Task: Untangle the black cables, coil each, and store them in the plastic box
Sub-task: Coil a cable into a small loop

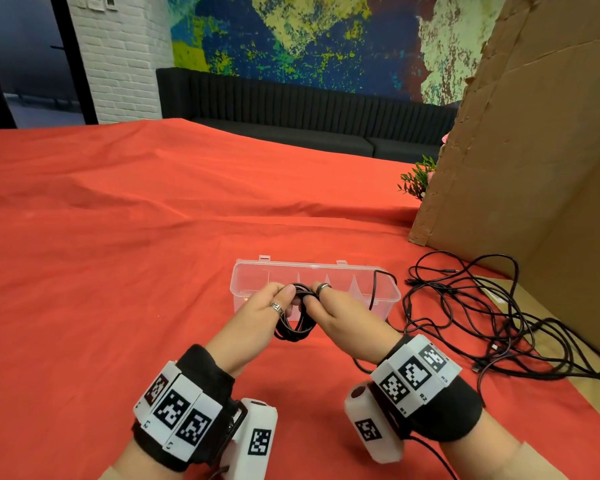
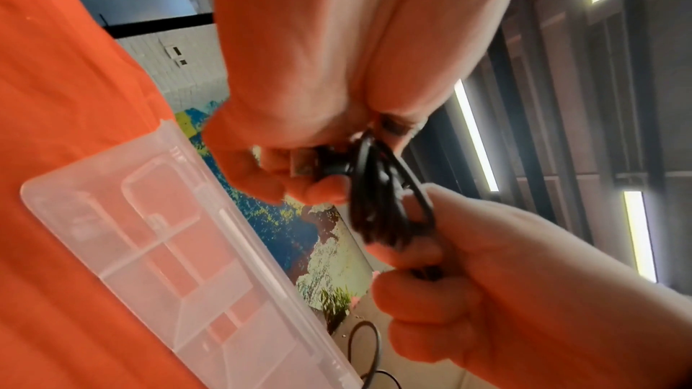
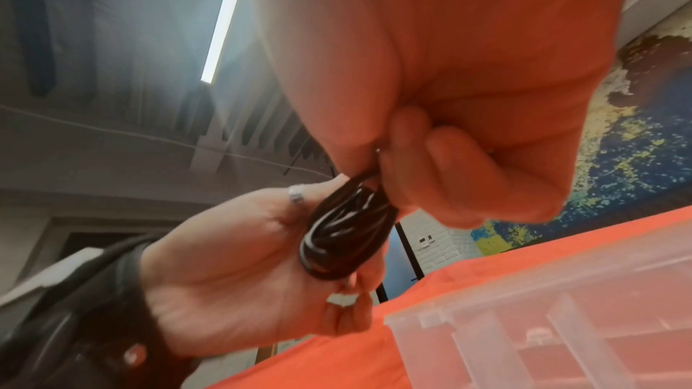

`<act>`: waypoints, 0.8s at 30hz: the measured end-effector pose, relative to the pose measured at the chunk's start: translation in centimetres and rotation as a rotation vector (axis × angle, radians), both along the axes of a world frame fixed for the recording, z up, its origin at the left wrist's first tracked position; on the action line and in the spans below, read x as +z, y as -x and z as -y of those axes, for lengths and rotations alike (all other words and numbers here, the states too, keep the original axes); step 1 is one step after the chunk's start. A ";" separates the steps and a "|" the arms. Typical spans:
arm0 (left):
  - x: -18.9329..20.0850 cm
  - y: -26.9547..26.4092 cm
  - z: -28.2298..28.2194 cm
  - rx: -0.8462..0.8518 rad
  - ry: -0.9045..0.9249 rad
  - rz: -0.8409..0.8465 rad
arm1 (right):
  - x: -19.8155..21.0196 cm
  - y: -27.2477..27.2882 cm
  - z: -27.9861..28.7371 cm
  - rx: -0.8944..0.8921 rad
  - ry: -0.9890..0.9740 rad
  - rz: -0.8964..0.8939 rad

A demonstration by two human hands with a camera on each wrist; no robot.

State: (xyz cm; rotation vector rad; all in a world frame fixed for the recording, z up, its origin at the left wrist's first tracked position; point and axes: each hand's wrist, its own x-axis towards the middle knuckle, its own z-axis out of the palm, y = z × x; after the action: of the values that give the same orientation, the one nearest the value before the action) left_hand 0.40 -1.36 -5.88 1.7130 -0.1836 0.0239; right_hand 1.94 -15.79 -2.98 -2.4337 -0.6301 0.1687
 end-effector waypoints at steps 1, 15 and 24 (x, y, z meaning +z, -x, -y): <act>0.0 -0.1 -0.2 -0.029 -0.041 0.015 | 0.0 -0.1 0.3 0.012 0.012 -0.005; -0.1 0.0 -1.2 -0.118 -0.379 0.224 | 0.5 2.0 2.6 0.077 -0.046 0.128; 0.5 0.9 -0.2 -0.308 -0.016 0.047 | -0.1 0.2 3.5 -0.071 0.006 0.813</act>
State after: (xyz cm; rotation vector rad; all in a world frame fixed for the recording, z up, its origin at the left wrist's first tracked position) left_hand -0.48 -1.13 -5.38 1.6851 -0.4821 -0.1653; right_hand 1.70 -19.29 -3.04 -2.4732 -0.8667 -0.8867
